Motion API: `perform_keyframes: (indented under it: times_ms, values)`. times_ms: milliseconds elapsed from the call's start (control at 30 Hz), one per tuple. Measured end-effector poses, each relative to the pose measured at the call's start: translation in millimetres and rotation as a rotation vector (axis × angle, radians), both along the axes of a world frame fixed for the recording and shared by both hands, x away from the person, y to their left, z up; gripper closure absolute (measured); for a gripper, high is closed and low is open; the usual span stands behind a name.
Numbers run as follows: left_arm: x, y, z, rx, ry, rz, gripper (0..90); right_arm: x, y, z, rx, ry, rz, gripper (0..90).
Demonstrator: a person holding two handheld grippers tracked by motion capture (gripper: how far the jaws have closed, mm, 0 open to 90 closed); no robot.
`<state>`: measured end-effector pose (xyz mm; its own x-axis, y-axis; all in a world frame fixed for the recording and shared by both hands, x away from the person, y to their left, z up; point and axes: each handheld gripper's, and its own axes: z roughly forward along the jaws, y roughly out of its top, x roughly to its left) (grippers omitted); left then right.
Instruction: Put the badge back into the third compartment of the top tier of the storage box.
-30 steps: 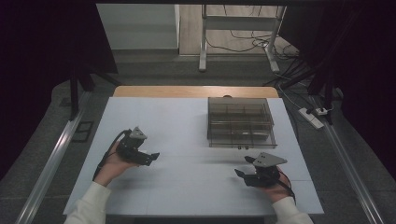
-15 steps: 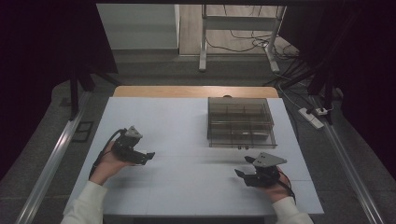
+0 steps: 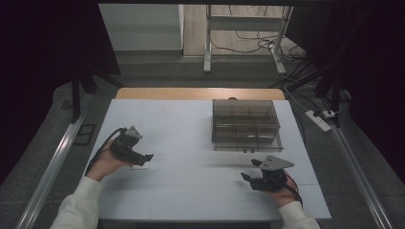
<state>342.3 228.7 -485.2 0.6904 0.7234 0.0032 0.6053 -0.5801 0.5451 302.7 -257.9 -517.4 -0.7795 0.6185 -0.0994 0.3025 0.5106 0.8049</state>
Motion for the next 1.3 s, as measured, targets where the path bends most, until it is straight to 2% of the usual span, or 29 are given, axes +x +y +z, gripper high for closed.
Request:
perform_keyframes:
  times_ms: [100, 167, 300, 500, 633, 833, 1033, 1300]
  values:
    - [3.7, 1.7, -4.3, 0.016, 0.032, 0.017, 11.2, -0.2, 0.5, -0.2, -0.009, 0.0, 0.005, 33.8]
    - [4.8, 2.5, -7.3, 0.024, 0.048, 0.003, 10.8, -0.3, 1.0, -0.6, -0.009, 0.001, 0.006, 33.7]
    - [5.6, 4.1, -15.0, 0.052, 0.06, -0.107, 10.5, -0.1, 1.6, -1.4, -0.017, 0.002, 0.01, 33.7]
    - [10.5, 3.7, -21.1, 0.123, 0.079, -0.224, 11.1, -0.3, 2.9, -2.2, -0.029, 0.006, 0.015, 33.7]
    - [14.9, 2.8, -24.6, 0.137, 0.099, -0.289, 12.7, -0.3, 3.3, -2.8, -0.033, 0.005, 0.018, 33.6]
    - [18.5, 3.0, -30.1, 0.142, 0.134, -0.346, 13.8, -0.1, 3.9, -3.6, -0.036, 0.008, 0.024, 33.2]
    - [20.7, 1.7, -32.7, 0.178, 0.152, -0.363, 14.1, -0.4, 4.6, -3.8, -0.04, 0.009, 0.026, 32.9]
    - [25.0, 3.4, -36.4, 0.179, 0.17, -0.384, 19.0, -0.2, 4.9, -4.2, -0.043, 0.009, 0.025, 32.8]
